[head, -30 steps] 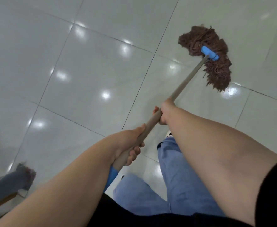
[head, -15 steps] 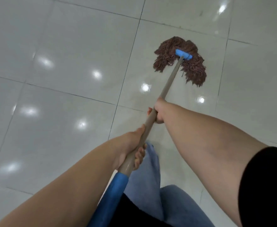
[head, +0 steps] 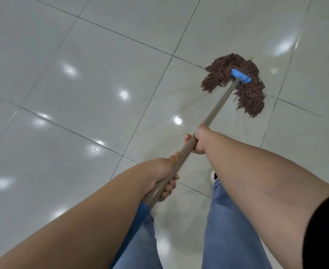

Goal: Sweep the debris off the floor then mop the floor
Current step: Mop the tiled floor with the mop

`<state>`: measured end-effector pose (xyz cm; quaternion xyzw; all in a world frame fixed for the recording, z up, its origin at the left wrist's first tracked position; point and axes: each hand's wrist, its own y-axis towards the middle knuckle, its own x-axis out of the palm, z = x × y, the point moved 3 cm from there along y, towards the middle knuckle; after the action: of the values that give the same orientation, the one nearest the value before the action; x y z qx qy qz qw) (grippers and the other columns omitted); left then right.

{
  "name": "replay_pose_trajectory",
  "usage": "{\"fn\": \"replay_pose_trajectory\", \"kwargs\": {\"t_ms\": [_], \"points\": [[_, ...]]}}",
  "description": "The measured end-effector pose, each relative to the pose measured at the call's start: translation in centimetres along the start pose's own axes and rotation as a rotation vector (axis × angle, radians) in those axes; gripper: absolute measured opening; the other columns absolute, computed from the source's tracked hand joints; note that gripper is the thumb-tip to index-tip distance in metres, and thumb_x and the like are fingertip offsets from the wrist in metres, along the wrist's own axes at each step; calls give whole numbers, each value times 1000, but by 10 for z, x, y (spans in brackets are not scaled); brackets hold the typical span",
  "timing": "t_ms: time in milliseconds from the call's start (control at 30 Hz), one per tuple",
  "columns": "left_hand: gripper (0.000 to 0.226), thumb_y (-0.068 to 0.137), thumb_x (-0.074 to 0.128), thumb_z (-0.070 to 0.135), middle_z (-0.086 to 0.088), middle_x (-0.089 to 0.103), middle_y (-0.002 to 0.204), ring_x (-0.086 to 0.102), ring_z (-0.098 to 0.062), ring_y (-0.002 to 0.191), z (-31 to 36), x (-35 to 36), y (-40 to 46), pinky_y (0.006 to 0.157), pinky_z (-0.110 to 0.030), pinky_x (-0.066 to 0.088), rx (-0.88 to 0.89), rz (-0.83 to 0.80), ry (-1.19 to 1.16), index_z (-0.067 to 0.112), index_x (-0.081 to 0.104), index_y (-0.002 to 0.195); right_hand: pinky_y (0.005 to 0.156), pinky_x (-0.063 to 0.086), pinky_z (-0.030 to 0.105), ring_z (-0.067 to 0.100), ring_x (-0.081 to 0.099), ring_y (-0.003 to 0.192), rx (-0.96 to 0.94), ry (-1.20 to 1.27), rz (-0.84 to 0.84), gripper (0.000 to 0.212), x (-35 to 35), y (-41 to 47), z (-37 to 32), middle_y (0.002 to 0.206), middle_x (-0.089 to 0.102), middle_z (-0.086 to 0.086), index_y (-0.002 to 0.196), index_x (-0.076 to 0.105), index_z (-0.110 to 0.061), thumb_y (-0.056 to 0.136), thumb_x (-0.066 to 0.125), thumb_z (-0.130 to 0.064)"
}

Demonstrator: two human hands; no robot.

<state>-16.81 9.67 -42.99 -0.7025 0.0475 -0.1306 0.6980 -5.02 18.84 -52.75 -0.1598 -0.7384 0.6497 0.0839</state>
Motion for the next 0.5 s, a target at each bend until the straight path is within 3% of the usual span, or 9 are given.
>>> {"fn": "replay_pose_trajectory", "kwargs": {"t_ms": [133, 200, 267, 333, 400, 500], "points": [[62, 87, 31, 69, 3, 42, 32, 39, -9, 23, 49, 67, 29, 33, -8, 32, 1, 18, -58, 12, 43, 66, 29, 44, 20, 18, 47, 45, -19, -79, 15, 45, -52, 27, -57, 55, 50, 8, 75, 39, -7, 97, 35, -47], [63, 88, 29, 68, 2, 43, 30, 40, -9, 22, 73, 103, 42, 33, -8, 33, 25, -1, -75, 12, 42, 65, 29, 44, 21, 19, 49, 34, -93, -75, 34, 40, -81, 41, -86, 51, 52, 12, 81, 41, -7, 98, 35, -43], [62, 89, 27, 66, 3, 42, 29, 37, -8, 20, 91, 128, 47, 33, -6, 31, 63, -3, -77, 11, 42, 64, 30, 47, 23, 17, 51, 27, -195, -166, 76, 28, -107, 52, -109, 67, 58, 16, 95, 44, -9, 100, 36, -35], [61, 90, 29, 65, 4, 40, 28, 34, -7, 19, 97, 137, 54, 33, -4, 30, 86, 5, -79, 11, 42, 65, 40, 51, 29, 20, 62, 47, -248, -255, 33, 21, -124, 63, -125, 84, 62, 12, 99, 48, -10, 100, 42, -30], [59, 88, 33, 66, 4, 38, 29, 33, -7, 20, 91, 135, 62, 32, -5, 29, 96, 18, -97, 11, 41, 67, 54, 52, 35, 19, 62, 65, -251, -263, -57, 21, -134, 77, -131, 85, 62, 7, 89, 52, -9, 98, 47, -27], [61, 85, 35, 70, 5, 36, 30, 31, -7, 20, 57, 129, 64, 32, -5, 29, 78, 37, -68, 13, 39, 66, 56, 52, 32, 17, 59, 64, -251, -262, -100, 25, -128, 81, -115, 81, 60, 6, 86, 51, -10, 97, 48, -32]]}}
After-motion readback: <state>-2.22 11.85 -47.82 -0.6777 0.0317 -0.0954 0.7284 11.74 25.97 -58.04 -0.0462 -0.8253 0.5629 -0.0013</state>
